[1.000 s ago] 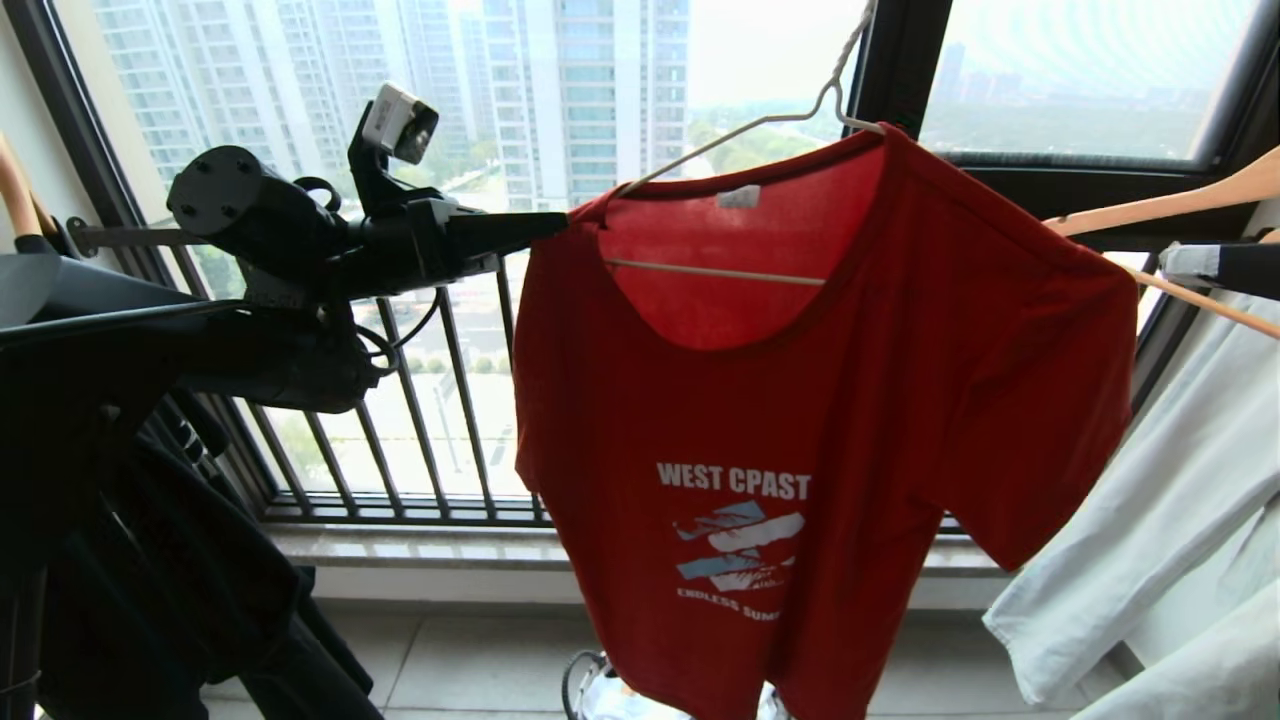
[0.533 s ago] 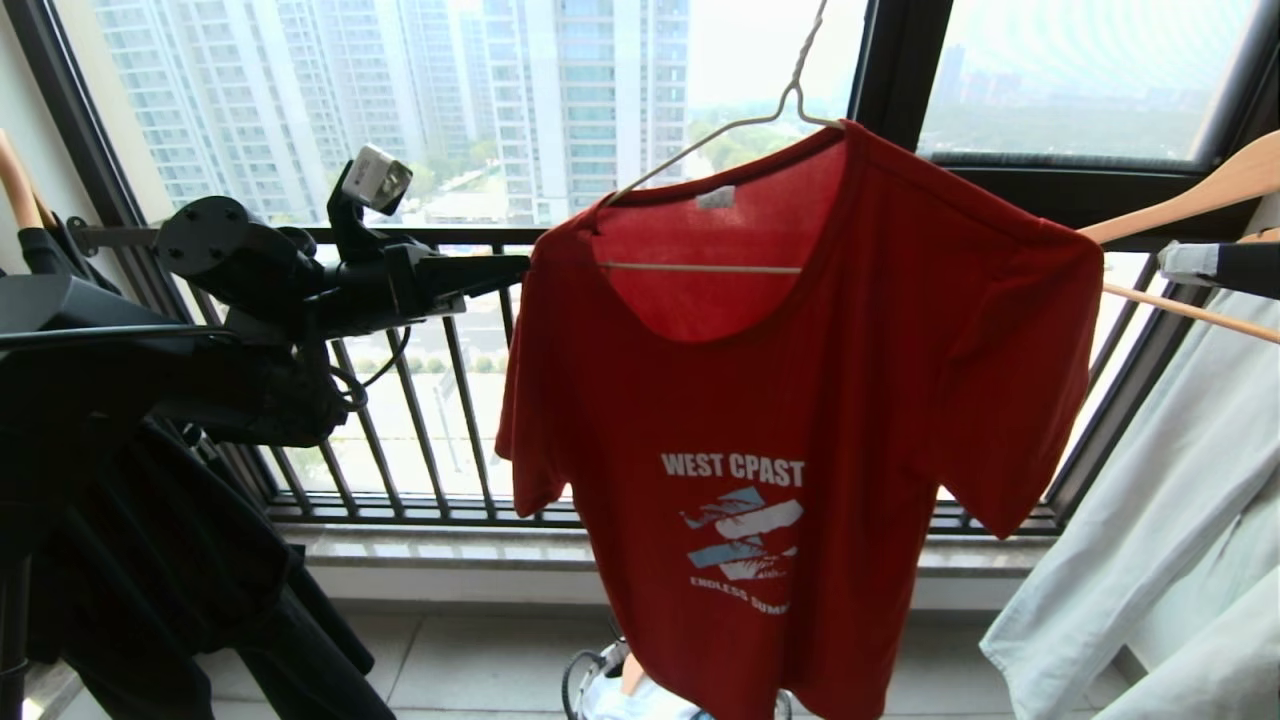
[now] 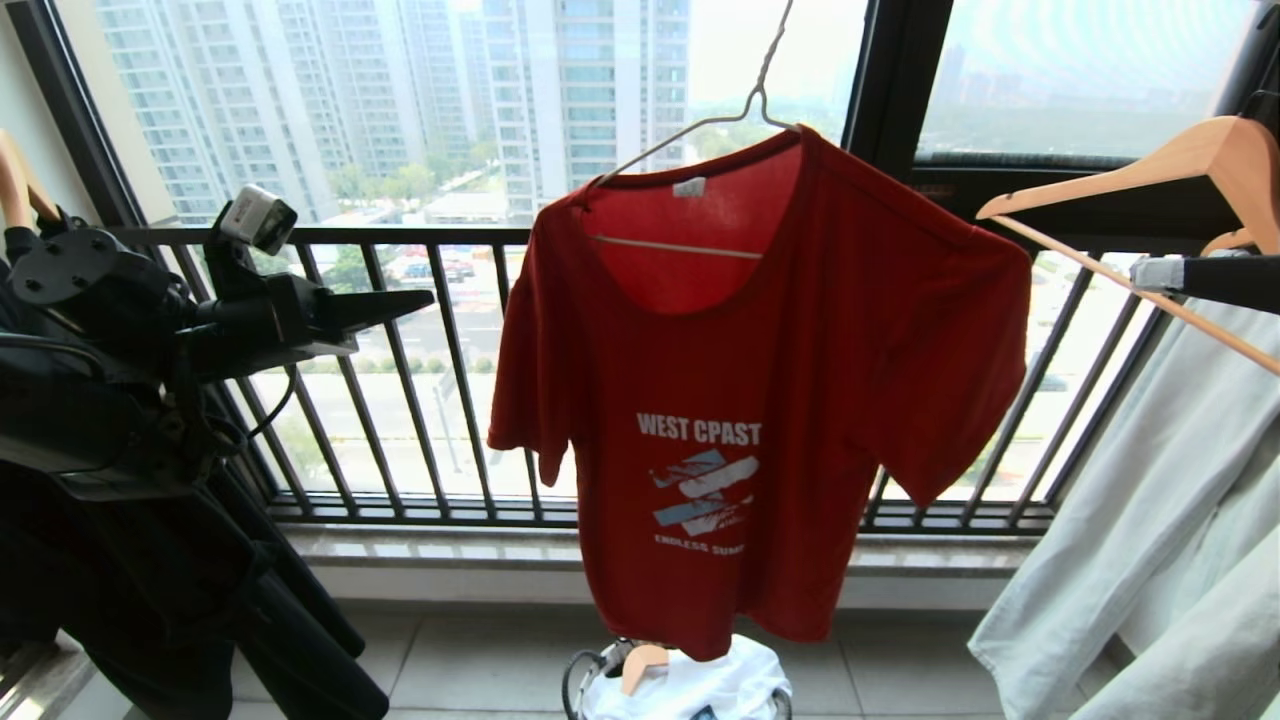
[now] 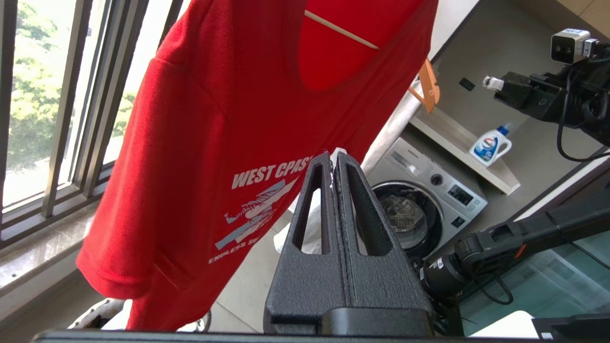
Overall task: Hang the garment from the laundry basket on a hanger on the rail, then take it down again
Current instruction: Take the clothes off the clothes rack
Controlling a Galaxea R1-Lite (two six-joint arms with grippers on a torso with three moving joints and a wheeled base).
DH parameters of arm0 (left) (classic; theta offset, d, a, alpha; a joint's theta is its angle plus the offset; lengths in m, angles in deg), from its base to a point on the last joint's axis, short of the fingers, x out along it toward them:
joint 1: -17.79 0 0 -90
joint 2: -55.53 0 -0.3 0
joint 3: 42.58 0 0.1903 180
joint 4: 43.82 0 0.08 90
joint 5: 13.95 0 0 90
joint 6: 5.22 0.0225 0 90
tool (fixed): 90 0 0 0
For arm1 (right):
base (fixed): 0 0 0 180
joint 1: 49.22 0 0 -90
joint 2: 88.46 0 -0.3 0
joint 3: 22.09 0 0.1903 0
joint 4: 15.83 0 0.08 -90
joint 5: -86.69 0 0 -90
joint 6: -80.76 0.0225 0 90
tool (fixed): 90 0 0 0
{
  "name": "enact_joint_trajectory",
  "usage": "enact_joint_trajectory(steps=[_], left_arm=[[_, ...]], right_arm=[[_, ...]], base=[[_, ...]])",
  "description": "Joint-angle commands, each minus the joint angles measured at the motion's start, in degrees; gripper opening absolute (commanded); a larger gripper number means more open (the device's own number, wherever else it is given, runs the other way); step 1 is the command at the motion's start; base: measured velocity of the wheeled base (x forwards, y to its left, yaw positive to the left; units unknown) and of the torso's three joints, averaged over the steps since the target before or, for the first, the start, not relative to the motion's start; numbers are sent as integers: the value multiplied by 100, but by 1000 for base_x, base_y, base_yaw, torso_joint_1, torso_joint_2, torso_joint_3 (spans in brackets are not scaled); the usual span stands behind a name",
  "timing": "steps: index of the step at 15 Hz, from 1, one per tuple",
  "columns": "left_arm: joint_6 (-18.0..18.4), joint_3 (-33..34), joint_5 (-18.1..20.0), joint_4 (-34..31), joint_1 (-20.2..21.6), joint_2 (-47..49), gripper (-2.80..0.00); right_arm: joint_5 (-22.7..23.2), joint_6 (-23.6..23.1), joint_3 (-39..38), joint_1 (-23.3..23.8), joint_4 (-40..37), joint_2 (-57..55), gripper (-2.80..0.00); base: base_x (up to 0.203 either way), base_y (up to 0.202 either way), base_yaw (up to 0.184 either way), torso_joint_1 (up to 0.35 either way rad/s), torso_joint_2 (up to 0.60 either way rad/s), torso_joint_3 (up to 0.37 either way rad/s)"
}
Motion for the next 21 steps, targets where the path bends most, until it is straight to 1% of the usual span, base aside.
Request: enact_joint_trajectory(steps=[1, 3, 5, 7, 9, 11, 12, 13, 14, 16, 18, 21], left_arm=[[-63, 137, 35, 48, 224, -338, -280], [-77, 150, 43, 48, 272, -547, -280], [-133, 172, 44, 48, 321, -672, -280], [-177, 174, 41, 48, 352, -715, -280], [-177, 174, 41, 48, 378, -735, -280], [-177, 166, 36, 48, 378, -707, -280], [-177, 166, 43, 48, 378, -703, -280], [-177, 174, 44, 48, 378, -720, -280], [-177, 185, 44, 48, 373, -720, -280], [-177, 192, 44, 48, 374, -711, -280], [-177, 192, 44, 48, 369, -720, -280], [-177, 206, 52, 48, 360, -720, -280]], right_arm=[[-7, -35, 152, -2, 14, -309, -280], [-37, -91, 620, -4, 26, -736, -280], [-106, -310, 1191, -69, -86, -1210, -280], [-469, -592, 1659, -386, -297, -1658, -280], [-1109, -819, 2005, -899, -433, -1913, -280], [-1816, -1022, 2152, -1411, -543, -1951, -280], [-2011, -1062, 2193, -1653, -582, -1907, -280], [-2112, -1085, 2211, -1843, -673, -1791, -280], [-2181, -1093, 2259, -1935, -809, -1730, -280], [-2208, -1087, 2208, -1944, -870, -1684, -280], [-2347, -1085, 2104, -1944, -871, -1607, -280], [-2434, -1063, 1717, -1944, -862, -1171, -280]], base=[[0, 0, 0, 0, 0, 0], [0, 0, 0, 0, 0, 0], [0, 0, 0, 0, 0, 0], [0, 0, 0, 0, 0, 0], [0, 0, 0, 0, 0, 0], [0, 0, 0, 0, 0, 0], [0, 0, 0, 0, 0, 0], [0, 0, 0, 0, 0, 0], [0, 0, 0, 0, 0, 0], [0, 0, 0, 0, 0, 0], [0, 0, 0, 0, 0, 0], [0, 0, 0, 0, 0, 0]])
